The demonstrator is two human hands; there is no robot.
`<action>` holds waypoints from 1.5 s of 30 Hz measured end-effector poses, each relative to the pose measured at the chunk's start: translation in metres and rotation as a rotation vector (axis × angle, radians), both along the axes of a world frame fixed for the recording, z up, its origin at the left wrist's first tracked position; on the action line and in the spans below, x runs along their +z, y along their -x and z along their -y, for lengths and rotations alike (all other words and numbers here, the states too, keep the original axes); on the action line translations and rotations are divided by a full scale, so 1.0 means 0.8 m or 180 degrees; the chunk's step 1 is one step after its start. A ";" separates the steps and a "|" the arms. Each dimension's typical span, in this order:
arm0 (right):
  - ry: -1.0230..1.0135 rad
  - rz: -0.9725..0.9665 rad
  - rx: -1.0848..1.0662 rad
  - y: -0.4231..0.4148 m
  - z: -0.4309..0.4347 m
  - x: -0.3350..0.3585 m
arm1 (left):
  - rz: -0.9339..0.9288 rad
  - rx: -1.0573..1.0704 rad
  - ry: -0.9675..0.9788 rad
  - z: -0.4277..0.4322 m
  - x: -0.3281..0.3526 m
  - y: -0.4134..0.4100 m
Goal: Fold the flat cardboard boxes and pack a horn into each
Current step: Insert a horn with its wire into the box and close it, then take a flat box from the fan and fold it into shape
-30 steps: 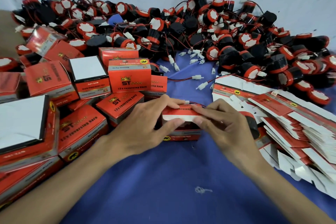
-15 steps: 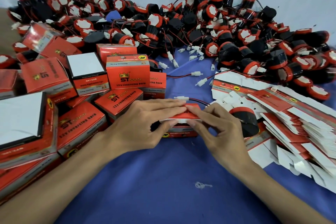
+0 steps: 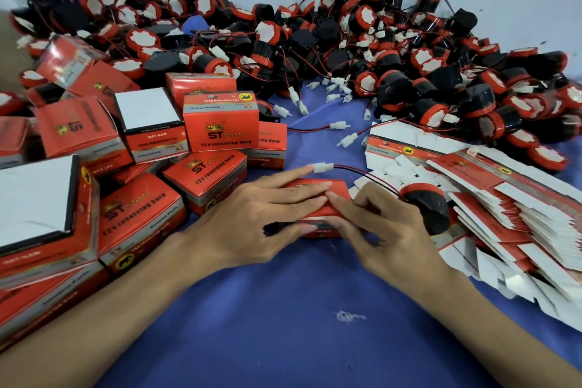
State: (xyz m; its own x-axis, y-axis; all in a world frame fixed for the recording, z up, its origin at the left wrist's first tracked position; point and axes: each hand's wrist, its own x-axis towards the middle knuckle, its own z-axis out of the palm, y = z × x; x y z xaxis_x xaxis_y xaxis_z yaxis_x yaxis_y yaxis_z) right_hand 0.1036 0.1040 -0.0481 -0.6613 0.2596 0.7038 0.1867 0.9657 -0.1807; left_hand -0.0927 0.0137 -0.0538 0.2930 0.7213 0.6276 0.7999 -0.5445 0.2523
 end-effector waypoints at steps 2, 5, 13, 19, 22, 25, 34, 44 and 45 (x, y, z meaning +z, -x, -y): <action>-0.0049 0.0193 -0.0070 -0.001 0.004 0.002 | -0.0060 0.0065 0.0000 -0.001 0.001 0.001; -0.0151 0.0420 -0.0095 -0.002 0.010 0.007 | -0.0212 0.0152 -0.0034 -0.001 0.008 0.002; 0.0390 0.0975 -0.2406 -0.049 -0.096 0.069 | -0.0669 0.1927 -0.1835 0.010 0.077 0.031; 0.0775 0.2464 -0.3433 -0.062 -0.098 0.054 | -0.0727 0.2036 -0.1399 0.007 0.050 0.009; -0.0059 0.2669 -0.3476 -0.051 -0.081 0.058 | -0.0415 0.1154 -0.0834 0.007 0.033 -0.014; -0.0413 0.1088 -0.2910 -0.055 -0.075 0.062 | 0.0224 0.0481 -0.0055 0.008 0.022 -0.029; 0.2476 -0.1936 -0.0844 0.002 -0.021 0.086 | 0.4436 -0.0583 0.1935 0.008 0.042 -0.028; 0.3534 -0.1577 -0.0475 0.007 -0.004 0.057 | 0.5297 -0.1094 0.2748 0.011 0.041 -0.013; 0.3442 -0.1504 -0.0497 0.007 -0.002 0.059 | 0.5369 -0.1147 0.2784 0.011 0.040 -0.011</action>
